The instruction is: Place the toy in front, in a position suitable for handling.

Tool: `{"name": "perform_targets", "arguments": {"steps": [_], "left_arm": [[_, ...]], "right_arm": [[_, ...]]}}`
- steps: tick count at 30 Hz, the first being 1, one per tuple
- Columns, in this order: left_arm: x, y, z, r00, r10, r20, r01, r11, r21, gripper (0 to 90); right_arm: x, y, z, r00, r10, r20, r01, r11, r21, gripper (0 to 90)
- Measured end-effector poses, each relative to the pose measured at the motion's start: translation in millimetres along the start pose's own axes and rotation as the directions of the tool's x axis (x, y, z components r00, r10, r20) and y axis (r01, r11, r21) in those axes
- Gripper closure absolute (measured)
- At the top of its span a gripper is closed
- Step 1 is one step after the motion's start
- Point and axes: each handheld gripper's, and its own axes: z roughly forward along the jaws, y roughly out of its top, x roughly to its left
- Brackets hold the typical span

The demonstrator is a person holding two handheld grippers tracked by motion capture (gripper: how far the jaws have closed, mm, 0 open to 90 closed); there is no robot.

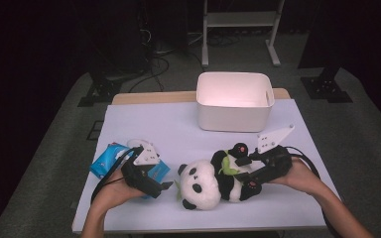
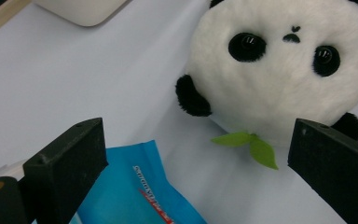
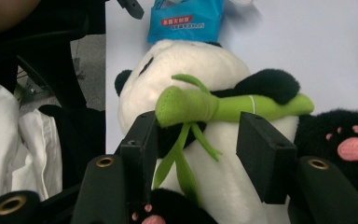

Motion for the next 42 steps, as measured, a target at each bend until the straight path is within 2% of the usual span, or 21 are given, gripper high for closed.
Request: {"name": "perform_targets", "arguments": {"steps": [2,5,11,17,22,25,31,32,37,42], "left_arm": [[-0.5,1.0,0.7,1.0,0.007,0.002,-0.007,1.0,0.006,3.2],[-0.8,2.2,0.1,0.9997,0.013,0.019,-0.013,0.9999,-0.006,3.2],[-1.0,8.4,-2.4,0.9991,0.027,0.034,-0.027,0.9996,-0.004,2.3],[-1.2,17.7,-8.4,0.9969,0.061,0.049,-0.061,0.9981,-0.004,2.3],[0.9,18.6,-10.0,0.9967,0.059,0.057,-0.059,0.9982,0.006,2.3],[3.2,16.4,-11.3,0.9947,0.066,0.079,-0.069,0.9972,0.029,2.8],[7.2,12.4,-16.0,0.9916,0.079,0.102,-0.083,0.9959,0.037,5.0],[8.5,11.6,-17.4,0.9909,0.09,0.1,-0.095,0.9947,0.039,5.3],[16.1,5.7,-25.2,0.9895,0.098,0.105,-0.104,0.9933,0.05,8.2],[30.7,-5.3,-38.9,0.993,0.083,0.084,-0.088,0.9947,0.055,8.7]], "right_arm": [[0.6,-2.7,-0.4,1.0,-0.001,-0.004,0.001,1.0,-0.002,47.6],[1.6,-10.8,0.7,0.9994,-0.031,0.015,0.03,0.999,0.038,47.5],[2.1,-18.0,-1.0,0.9997,-0.018,0.015,0.017,0.999,0.028,46.6],[3.7,-22.3,-0.4,0.9997,-0.021,0.015,0.021,1.0,0.019,45.7],[4.9,-23.1,-0.1,0.9994,-0.03,0.019,0.03,0.999,0.018,44.8],[5.4,-23.4,0.3,0.9992,-0.034,0.022,0.034,0.999,0.018,44.4],[5.9,-23.7,1.2,0.9991,-0.035,0.023,0.034,0.999,0.021,44.1],[6.0,-23.6,1.4,0.999,-0.036,0.024,0.036,0.999,0.021,44.0],[6.4,-22.3,2.0,0.9982,-0.051,0.03,0.051,0.998,0.032,43.5],[6.1,-22.2,3.3,0.9985,-0.047,0.029,0.046,0.998,0.035,43.1]]}}
